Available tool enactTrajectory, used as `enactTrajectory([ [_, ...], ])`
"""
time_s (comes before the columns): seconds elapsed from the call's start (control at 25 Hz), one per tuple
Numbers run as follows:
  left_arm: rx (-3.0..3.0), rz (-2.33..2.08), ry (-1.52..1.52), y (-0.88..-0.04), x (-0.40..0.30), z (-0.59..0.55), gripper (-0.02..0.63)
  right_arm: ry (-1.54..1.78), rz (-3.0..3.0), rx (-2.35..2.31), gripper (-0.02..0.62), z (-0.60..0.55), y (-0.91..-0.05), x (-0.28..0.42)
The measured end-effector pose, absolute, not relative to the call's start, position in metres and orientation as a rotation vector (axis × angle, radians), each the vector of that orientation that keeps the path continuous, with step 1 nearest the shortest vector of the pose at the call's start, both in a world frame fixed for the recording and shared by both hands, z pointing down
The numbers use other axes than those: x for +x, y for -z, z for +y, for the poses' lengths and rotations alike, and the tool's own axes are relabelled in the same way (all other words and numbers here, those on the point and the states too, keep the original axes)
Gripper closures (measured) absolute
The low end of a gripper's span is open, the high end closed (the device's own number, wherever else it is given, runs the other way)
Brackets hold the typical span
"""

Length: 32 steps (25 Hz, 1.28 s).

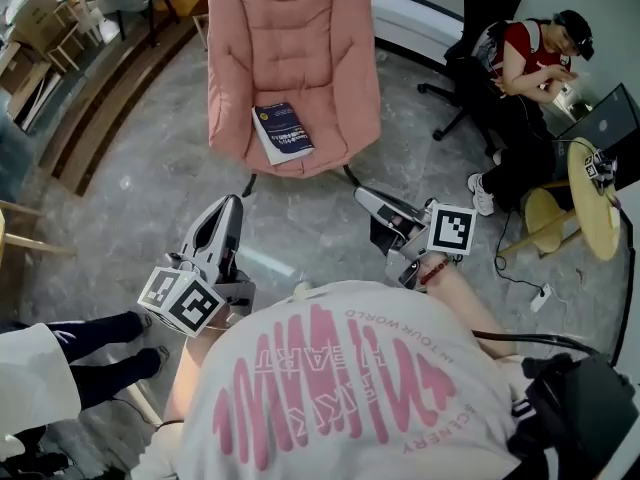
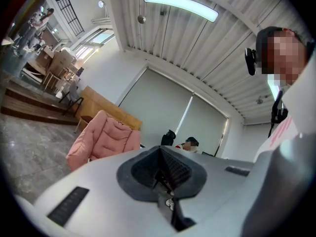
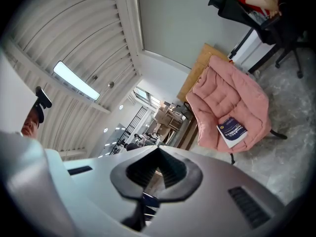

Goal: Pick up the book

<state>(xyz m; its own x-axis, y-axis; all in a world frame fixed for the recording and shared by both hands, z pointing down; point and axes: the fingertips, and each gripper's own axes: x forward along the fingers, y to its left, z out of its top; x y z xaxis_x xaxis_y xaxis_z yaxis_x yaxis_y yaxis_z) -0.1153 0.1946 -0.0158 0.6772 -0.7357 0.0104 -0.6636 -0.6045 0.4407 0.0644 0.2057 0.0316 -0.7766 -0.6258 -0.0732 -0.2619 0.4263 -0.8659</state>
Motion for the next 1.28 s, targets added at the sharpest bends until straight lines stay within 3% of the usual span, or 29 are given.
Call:
enactTrajectory([
  [0.64,2.461,-1.071,0.192,0.006,-0.162,0.134,0.598,1.356,2.249,-0.79,0.586,0.147,-0.043,0.019],
  [1.28,2.394,-1.086,0.149,-0.017,-0.159,0.104,0.598,1.486,2.174,-0.783,0.586,0.109,-0.069,0.018],
])
